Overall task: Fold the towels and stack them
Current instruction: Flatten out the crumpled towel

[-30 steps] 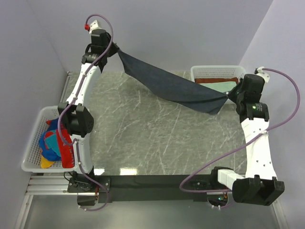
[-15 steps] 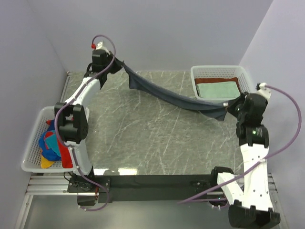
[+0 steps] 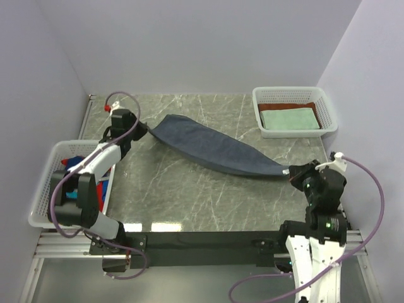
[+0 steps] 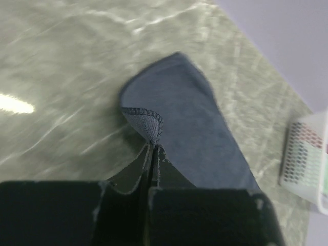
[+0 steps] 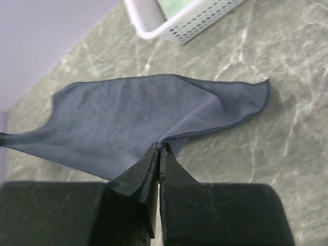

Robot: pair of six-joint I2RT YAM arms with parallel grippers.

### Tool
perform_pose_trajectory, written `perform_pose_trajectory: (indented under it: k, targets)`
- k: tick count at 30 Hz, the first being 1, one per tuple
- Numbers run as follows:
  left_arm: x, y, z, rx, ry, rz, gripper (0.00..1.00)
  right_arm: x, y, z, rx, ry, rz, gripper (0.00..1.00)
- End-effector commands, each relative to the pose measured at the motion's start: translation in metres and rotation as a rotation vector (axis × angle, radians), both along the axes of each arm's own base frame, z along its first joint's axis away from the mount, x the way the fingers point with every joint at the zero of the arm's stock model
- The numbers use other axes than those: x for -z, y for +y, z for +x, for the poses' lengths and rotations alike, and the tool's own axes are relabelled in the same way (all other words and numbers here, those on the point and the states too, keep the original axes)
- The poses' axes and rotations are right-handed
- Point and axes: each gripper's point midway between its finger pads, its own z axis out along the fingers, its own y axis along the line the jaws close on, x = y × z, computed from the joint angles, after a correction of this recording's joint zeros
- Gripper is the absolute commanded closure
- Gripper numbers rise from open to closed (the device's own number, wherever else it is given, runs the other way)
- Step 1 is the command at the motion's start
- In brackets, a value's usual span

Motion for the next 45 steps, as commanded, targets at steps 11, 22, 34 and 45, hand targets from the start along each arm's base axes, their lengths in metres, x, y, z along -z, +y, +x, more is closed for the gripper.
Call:
perform_pose_trajectory:
  k: [11,22,34,45]
  targets:
    - [0.043,0.060,-0.072,-0.362,0.120,0.019,0.60,0.030,0.021,-0.041,-0.042,0.047,0.092,0.51]
    - [-0.022,0.061,-0.077,-0.359,0.029,0.036,0.14,-0.014,0.020,-0.040,-0.133,-0.044,-0.073,0.24]
    - [0.022,-0.049,-0.057,-0.051,0.217,0.162,0.34,0.075,0.072,0.006,-0.461,0.401,-0.052,0.37]
    - [0.103,-0.071,-0.049,0.000,0.405,0.260,0.42,0.170,0.113,-0.002,-0.575,0.665,-0.140,0.54]
